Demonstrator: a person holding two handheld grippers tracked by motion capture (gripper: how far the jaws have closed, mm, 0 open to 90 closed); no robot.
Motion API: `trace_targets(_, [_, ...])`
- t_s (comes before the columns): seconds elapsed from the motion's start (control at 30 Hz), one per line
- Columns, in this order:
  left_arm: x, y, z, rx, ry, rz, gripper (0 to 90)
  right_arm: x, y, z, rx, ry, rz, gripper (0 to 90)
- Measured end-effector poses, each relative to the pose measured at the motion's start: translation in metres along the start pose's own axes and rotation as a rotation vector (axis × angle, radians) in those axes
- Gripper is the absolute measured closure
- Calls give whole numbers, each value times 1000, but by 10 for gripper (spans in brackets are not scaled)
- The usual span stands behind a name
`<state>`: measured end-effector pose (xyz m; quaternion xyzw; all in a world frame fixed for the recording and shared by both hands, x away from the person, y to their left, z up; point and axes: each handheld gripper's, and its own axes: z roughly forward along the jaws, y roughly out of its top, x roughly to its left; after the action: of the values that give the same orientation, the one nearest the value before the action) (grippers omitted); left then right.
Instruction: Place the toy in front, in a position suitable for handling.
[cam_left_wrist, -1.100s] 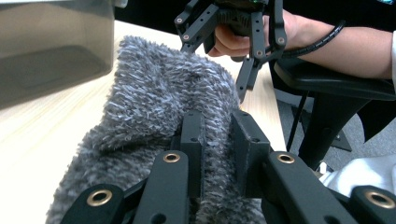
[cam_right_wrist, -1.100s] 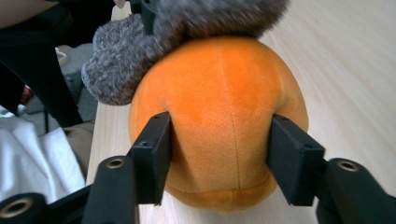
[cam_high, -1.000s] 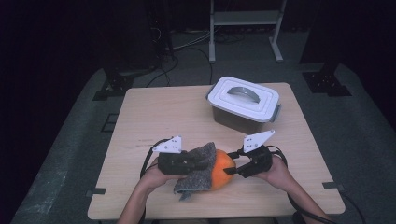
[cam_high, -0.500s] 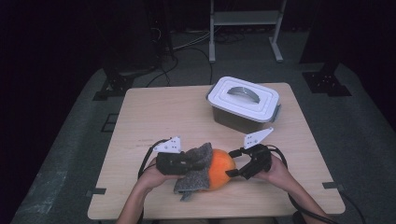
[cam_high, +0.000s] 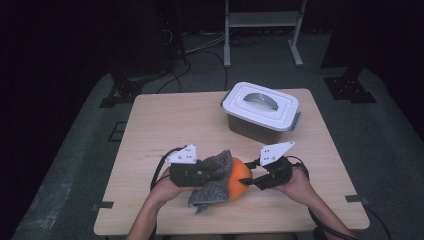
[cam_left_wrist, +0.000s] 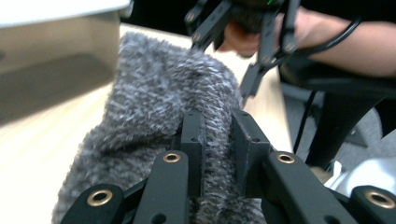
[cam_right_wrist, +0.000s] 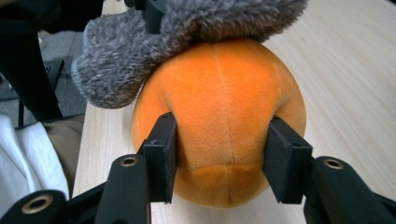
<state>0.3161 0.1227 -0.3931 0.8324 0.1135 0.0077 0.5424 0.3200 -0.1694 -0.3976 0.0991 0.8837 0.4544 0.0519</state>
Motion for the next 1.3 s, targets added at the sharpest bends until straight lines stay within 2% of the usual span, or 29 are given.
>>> trace_targets(0.03, [2,-2,0,11,6,-2,764,0,0,0,0,0,0,480])
trace_targets(0.07, [3,-5,-1,6,2,-14,764,-3,-2,0,-17,17,28,407])
trace_targets(0.13, [6,-8,-4,16,6,-24,764,-9,-4,-1,-38,48,68,345])
trace_targets(0.17, [6,-8,-4,16,6,-24,764,-9,-4,-1,-38,48,68,345])
trace_targets(0.23, [7,-10,-4,17,2,-34,764,-16,-7,0,-29,53,109,256])
trace_targets(0.3, [7,-10,-4,18,0,-33,764,-17,-9,1,-23,56,125,258])
trace_targets(0.33, [7,-9,-3,24,6,-26,764,-16,-9,4,-21,61,123,311])
trace_targets(0.37, [7,-9,-3,24,6,-26,764,-16,-9,4,-21,61,123,311])
trace_targets(0.4, [6,-8,-3,25,8,-24,764,-13,-7,4,-21,54,93,413])
trace_targets(0.43, [4,-4,-3,25,10,-19,764,-10,-5,3,-21,32,67,445])
trace_targets(0.47, [4,-4,-3,25,10,-19,765,-10,-5,3,-21,32,67,445])
trace_targets(0.5, [-1,2,-3,35,12,0,765,-3,1,3,-13,12,21,483])
trace_targets(0.53, [-1,2,-3,35,12,0,765,-3,1,3,-13,12,21,483])
trace_targets(0.6, [-5,8,-3,18,4,18,765,5,7,5,-13,-4,-25,506])
trace_targets(0.67, [-10,14,-2,3,-12,31,765,7,8,6,-17,-1,-31,510])
trace_targets(0.7, [-12,16,0,7,-11,41,765,11,10,8,-12,-5,-54,517])
trace_targets(0.73, [-13,17,1,18,-6,55,765,11,10,8,-12,-5,-54,517])
trace_targets(0.8, [-12,17,1,26,7,52,766,11,9,7,-8,-10,-59,532])
trace_targets(0.9, [-5,12,-6,34,40,39,765,7,7,3,-20,-11,-39,546])
trace_targets(1.0, [-5,12,-6,31,37,37,766,8,8,3,-25,-12,-41,548])
trace_targets(1.13, [-12,18,-3,12,11,58,765,13,13,6,-20,-20,-74,549])
trace_targets(1.2, [-17,24,0,-5,-8,70,765,21,16,8,-22,-16,-105,548])
trace_targets(1.3, [-18,26,2,8,4,83,765,26,18,10,-19,-15,-145,550])
